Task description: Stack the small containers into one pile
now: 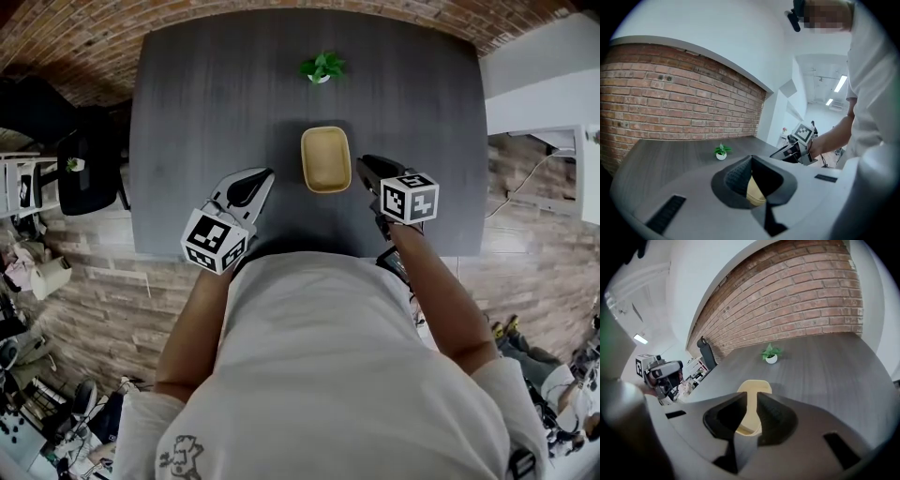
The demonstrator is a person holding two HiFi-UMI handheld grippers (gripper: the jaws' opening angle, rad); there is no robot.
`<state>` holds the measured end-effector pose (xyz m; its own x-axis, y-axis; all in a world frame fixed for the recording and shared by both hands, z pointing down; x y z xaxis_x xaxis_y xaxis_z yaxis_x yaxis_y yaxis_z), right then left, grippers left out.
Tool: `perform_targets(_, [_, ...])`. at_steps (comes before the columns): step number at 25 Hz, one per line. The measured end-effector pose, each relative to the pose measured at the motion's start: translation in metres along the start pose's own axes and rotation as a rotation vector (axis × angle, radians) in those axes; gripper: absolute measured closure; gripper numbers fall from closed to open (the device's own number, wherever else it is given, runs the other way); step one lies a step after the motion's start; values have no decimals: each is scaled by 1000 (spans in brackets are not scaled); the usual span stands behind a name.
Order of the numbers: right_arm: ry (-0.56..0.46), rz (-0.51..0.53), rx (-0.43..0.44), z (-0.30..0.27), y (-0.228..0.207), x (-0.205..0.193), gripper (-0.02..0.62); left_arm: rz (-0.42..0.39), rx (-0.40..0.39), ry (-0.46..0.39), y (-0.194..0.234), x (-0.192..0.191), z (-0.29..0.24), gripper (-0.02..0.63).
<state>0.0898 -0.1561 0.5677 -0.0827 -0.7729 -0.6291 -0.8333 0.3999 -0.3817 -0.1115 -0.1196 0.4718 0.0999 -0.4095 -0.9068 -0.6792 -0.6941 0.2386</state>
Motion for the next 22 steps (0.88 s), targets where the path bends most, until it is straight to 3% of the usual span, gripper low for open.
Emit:
perform_targets(14, [-201, 224, 39, 70, 40, 30, 569, -49, 19, -103, -45, 36, 23, 595])
perform_targets(22, [-287, 296, 53, 101, 58, 33, 589, -68, 45, -130, -70, 45, 44, 595])
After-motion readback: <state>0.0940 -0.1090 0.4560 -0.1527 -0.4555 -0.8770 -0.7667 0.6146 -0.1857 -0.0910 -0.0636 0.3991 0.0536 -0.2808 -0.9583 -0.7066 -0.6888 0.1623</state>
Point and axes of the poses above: the fingertips, and each gripper's own axes: z backward along the fingers, y to its left, x out of its top, the point moved 1 cm from there along z, backward along the fingers, and after that the axes turned 1 degree about -x, right-handed, at the moved point
